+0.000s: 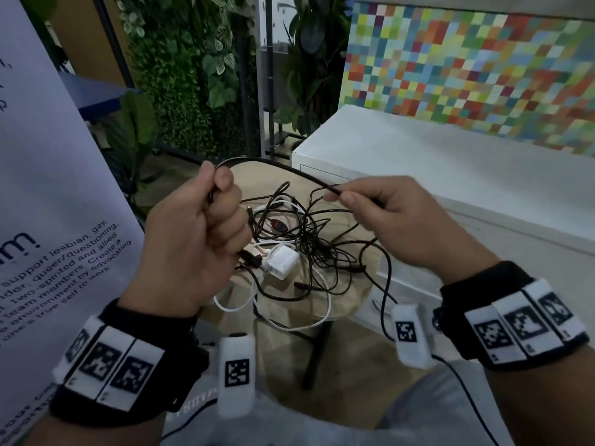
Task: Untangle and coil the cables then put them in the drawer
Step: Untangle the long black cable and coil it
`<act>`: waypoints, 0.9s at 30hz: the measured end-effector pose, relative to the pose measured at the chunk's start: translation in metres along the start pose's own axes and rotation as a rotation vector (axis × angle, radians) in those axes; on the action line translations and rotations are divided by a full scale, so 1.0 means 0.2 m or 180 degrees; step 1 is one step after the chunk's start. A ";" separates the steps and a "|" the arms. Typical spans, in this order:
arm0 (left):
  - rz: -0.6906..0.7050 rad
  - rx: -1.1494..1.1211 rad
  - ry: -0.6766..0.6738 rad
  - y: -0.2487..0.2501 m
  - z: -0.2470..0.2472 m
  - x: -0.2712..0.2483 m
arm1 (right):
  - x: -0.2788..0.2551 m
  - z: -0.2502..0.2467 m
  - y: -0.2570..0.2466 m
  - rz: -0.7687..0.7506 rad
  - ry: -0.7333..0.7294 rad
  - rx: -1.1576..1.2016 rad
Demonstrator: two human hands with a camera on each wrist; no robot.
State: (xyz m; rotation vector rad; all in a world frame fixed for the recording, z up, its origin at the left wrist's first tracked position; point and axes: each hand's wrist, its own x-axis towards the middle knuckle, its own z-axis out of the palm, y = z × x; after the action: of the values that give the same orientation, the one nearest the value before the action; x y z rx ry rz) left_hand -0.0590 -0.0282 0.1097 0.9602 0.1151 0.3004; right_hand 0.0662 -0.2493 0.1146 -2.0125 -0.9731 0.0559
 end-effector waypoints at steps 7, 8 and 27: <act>0.0468 -0.0838 0.0151 -0.03 -0.01 0.04 | -0.09 0.22 0.18 0.0130 0.0055 0.0654; 0.0528 -0.0854 0.0173 -0.02 -0.01 0.03 | -0.10 0.23 0.20 0.0140 0.0103 0.0666; 0.1228 0.1963 -0.0173 -0.24 0.11 0.03 | -0.14 0.40 0.03 -0.0603 -0.0478 -0.1773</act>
State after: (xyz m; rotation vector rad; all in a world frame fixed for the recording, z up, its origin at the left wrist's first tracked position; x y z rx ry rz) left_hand -0.0385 -0.0690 0.0835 1.6058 -0.0344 0.6140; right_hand 0.0203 -0.2150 0.0529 -2.4286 -1.3859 -0.1898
